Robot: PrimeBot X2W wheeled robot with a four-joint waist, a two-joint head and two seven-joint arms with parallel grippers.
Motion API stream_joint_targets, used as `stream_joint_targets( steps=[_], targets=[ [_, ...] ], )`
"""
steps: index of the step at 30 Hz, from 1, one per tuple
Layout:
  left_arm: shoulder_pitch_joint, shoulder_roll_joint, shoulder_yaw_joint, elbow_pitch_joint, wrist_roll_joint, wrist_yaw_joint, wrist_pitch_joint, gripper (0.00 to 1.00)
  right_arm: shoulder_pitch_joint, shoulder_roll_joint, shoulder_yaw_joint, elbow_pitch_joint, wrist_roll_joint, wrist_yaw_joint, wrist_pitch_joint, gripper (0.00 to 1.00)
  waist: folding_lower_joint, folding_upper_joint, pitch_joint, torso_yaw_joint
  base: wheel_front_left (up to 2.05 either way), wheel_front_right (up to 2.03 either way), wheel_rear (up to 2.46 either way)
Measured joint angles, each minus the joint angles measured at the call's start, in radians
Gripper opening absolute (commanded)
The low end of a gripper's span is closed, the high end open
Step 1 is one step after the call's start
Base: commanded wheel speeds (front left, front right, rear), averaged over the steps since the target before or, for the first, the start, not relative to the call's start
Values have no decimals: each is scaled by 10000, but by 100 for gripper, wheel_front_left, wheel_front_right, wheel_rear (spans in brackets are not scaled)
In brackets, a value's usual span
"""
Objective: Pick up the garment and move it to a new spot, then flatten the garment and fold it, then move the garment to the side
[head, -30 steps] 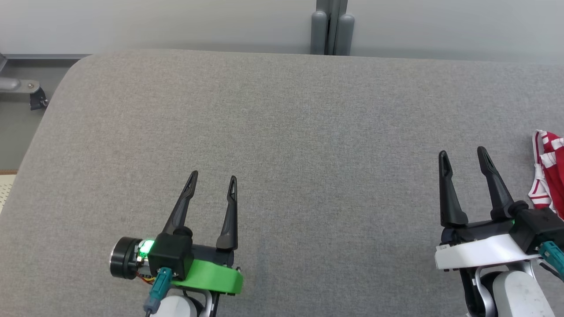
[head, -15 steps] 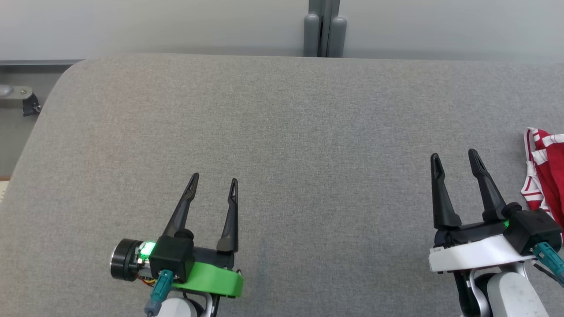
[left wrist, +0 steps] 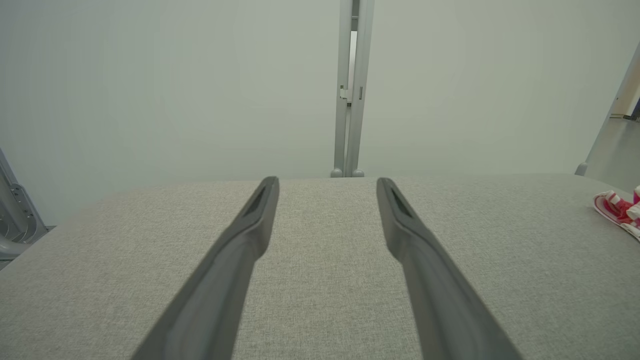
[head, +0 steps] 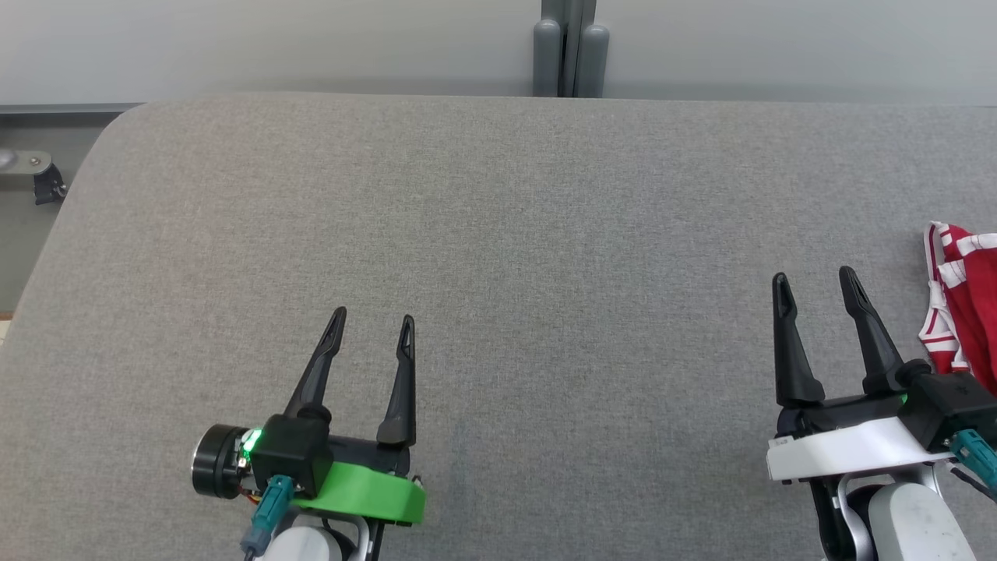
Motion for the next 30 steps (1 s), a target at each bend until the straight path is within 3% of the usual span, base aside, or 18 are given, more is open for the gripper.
stream_joint_targets(
  steps=[9, 16, 30],
  targets=[
    [75, 0, 4, 102, 138, 286, 0, 100, 116, 4, -63, 174, -86, 0, 0, 100, 0, 0, -76, -49, 0, 0, 0],
    [198, -2, 54, 188, -194, -198, 0, 100, 135, 4, 0, 192, -138, 0, 0, 100, 0, 0, -145, -109, 0, 0, 0],
    [264, -2, 422, 882, -303, -221, 0, 100, 135, 8, 157, 75, -142, 0, 0, 100, 0, 0, -138, -150, 0, 0, 0]
  ],
)
